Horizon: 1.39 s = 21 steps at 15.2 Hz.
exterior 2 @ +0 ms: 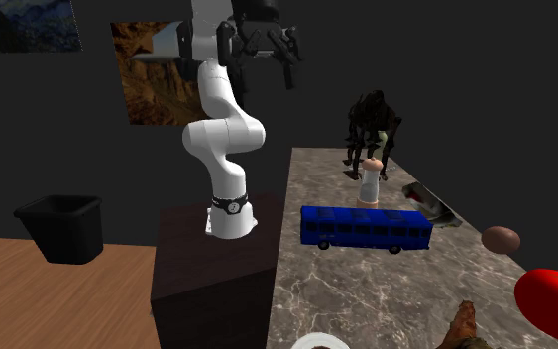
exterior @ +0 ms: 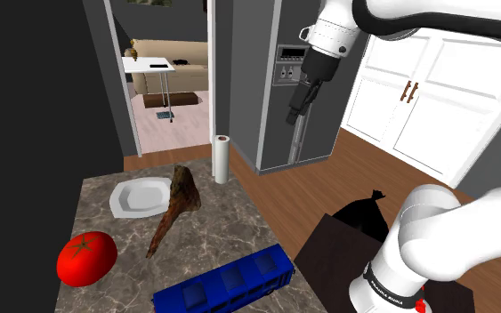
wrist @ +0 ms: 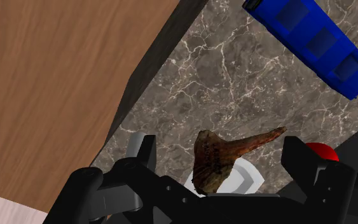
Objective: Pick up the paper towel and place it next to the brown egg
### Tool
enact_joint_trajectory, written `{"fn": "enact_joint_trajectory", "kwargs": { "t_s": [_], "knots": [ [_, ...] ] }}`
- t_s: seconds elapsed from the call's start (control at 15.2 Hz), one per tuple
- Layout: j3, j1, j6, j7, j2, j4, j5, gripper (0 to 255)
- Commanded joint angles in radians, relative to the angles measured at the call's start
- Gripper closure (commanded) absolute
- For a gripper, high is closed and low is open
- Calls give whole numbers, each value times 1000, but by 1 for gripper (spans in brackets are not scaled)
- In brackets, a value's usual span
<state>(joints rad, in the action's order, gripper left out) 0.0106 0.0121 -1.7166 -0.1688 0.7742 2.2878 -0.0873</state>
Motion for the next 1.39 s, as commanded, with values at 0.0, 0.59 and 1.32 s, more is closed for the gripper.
{"fn": "enact_joint_trajectory", "kwargs": {
  "t_s": [0.0,0.59,1.32],
  "knots": [
    [0,0,0,0,0,0,0,0],
    [29,-13,-265,-28,-266,-11,-6,0],
    [68,-20,-498,-73,-653,-175,-49,0]
  ]
}}
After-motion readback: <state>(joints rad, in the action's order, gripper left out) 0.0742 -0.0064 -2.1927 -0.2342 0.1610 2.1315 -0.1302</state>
